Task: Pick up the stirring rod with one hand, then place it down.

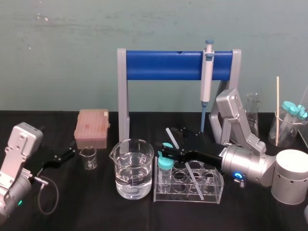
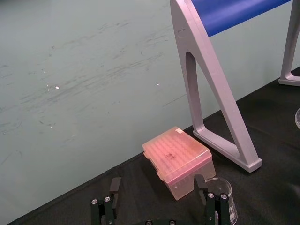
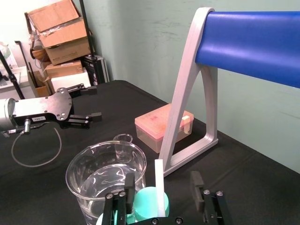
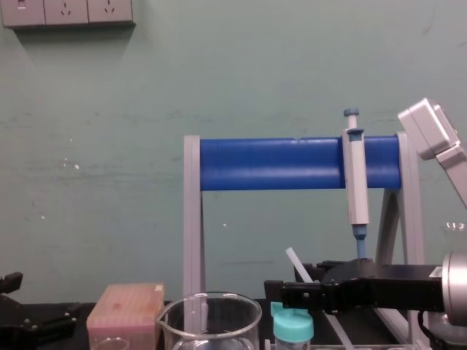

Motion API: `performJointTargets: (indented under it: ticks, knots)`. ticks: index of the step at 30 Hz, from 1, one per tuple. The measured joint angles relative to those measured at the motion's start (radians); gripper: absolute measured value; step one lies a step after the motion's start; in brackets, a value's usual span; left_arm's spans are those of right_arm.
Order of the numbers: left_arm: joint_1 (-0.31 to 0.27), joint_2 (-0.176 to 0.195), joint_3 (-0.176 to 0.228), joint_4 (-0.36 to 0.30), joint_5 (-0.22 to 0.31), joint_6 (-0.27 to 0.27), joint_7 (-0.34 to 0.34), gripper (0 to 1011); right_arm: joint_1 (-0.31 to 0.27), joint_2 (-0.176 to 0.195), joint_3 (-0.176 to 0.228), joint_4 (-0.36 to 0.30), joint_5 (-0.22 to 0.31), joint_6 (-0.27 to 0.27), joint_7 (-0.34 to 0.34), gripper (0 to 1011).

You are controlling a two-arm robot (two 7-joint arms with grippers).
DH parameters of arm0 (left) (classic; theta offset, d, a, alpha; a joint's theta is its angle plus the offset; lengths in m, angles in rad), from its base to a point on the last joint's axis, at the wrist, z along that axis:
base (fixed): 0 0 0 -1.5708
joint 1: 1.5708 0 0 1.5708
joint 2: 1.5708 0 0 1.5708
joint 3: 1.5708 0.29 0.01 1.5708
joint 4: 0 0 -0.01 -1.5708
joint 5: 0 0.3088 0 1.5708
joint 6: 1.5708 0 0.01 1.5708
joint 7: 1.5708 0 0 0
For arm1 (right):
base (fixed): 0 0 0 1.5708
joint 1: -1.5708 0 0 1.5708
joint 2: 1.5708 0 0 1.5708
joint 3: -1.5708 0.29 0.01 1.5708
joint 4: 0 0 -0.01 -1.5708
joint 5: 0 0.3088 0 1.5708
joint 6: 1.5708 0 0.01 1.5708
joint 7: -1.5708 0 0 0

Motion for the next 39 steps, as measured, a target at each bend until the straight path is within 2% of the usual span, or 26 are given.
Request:
performJointTargets:
  ticks: [3, 4, 6, 7, 8, 22, 26, 31, 38, 39]
  knots:
    - [0.0, 0.0, 0.0, 0.0, 0.0, 0.0, 0.0, 1000, 0.0, 0.0, 0.0, 0.0, 0.0, 0.0, 0.0, 712]
    - [0.0, 0.0, 0.0, 0.0, 0.0, 0.0, 0.0, 1000, 0.0, 0.0, 0.0, 0.0, 0.001, 0.0, 0.0, 651]
    - [0.0, 0.0, 0.0, 0.0, 0.0, 0.0, 0.0, 1000, -0.001, 0.0, 0.0, 0.0, 0.001, 0.0, 0.0, 595]
    - [0.0, 0.0, 0.0, 0.0, 0.0, 0.0, 0.0, 1000, -0.001, 0.001, 0.0, -0.001, 0.001, 0.0, 0.0, 595]
    - [0.0, 0.0, 0.0, 0.0, 0.0, 0.0, 0.0, 1000, -0.001, 0.001, 0.0, -0.001, 0.001, 0.0, 0.0, 536]
    - [0.0, 0.0, 0.0, 0.0, 0.0, 0.0, 0.0, 1000, -0.001, 0.001, 0.0, -0.002, 0.001, 0.0, -0.001, 88]
    - [0.0, 0.0, 0.0, 0.0, 0.0, 0.0, 0.0, 1000, -0.001, 0.001, 0.0, -0.002, 0.001, 0.0, -0.001, 66]
    - [0.0, 0.0, 0.0, 0.0, 0.0, 0.0, 0.0, 1000, -0.017, -0.002, 0.019, -0.008, 0.008, -0.03, -0.002, 66]
    - [0.0, 0.0, 0.0, 0.0, 0.0, 0.0, 0.0, 1000, -0.068, -0.004, 0.065, -0.04, 0.032, -0.133, -0.004, 65]
    - [0.0, 0.0, 0.0, 0.0, 0.0, 0.0, 0.0, 1000, -0.083, -0.003, 0.079, -0.05, 0.04, -0.161, -0.003, 65]
